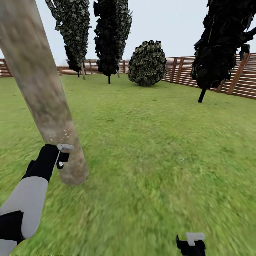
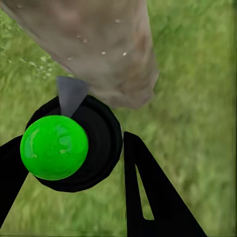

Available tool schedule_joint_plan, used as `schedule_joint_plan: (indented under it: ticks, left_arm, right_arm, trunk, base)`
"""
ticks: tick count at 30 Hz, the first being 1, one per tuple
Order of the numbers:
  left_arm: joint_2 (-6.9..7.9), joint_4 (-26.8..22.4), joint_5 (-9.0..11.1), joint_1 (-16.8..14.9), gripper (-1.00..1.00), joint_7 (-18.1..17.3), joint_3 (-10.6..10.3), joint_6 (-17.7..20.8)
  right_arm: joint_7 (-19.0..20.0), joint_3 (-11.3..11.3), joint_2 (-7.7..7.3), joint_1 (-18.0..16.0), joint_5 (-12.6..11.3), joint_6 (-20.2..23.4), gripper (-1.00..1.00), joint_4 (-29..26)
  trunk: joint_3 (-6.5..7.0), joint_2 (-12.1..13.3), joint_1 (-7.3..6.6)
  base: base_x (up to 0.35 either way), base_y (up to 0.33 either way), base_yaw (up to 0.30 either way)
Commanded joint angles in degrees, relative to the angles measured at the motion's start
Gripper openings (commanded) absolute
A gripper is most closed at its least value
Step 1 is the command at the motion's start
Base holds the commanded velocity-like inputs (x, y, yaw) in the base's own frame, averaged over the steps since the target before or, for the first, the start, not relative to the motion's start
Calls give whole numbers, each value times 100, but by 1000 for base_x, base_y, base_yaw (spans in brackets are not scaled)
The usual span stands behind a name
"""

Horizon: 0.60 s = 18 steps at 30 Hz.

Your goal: In the garden, pick up the pesticide atomizer on the floor and spray pesticide onto both trees until each tree trunk is fully covered.

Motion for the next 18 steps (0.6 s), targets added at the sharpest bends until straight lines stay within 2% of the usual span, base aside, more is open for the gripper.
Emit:
schedule_joint_plan:
  ticks: [1,4,7,14,18]
  left_arm:
    - [-4,-6,-62,-5,-100,-56,13,16]
    - [6,-6,-54,47,-100,-56,20,16]
    - [61,-15,-63,387,-100,-57,55,1]
    - [54,-7,-64,475,-100,-39,55,-1]
    - [48,-18,-61,493,-100,-25,58,-2]
  right_arm:
    - [-46,31,0,-2,32,1,100,3]
    - [-46,31,0,-2,32,1,100,3]
    - [-46,31,1,-2,32,1,100,3]
    - [-46,31,8,-2,32,1,100,-3]
    - [-46,31,1,-2,32,-7,100,0]
  trunk:
    - [-5,-2,-1]
    - [-5,-2,-1]
    - [-5,-2,-1]
    - [-5,-2,-1]
    - [-5,-2,-1]
  base:
    - [0,-276,198]
    - [2,-276,243]
    - [83,-276,274]
    - [180,-238,276]
    - [249,-176,87]
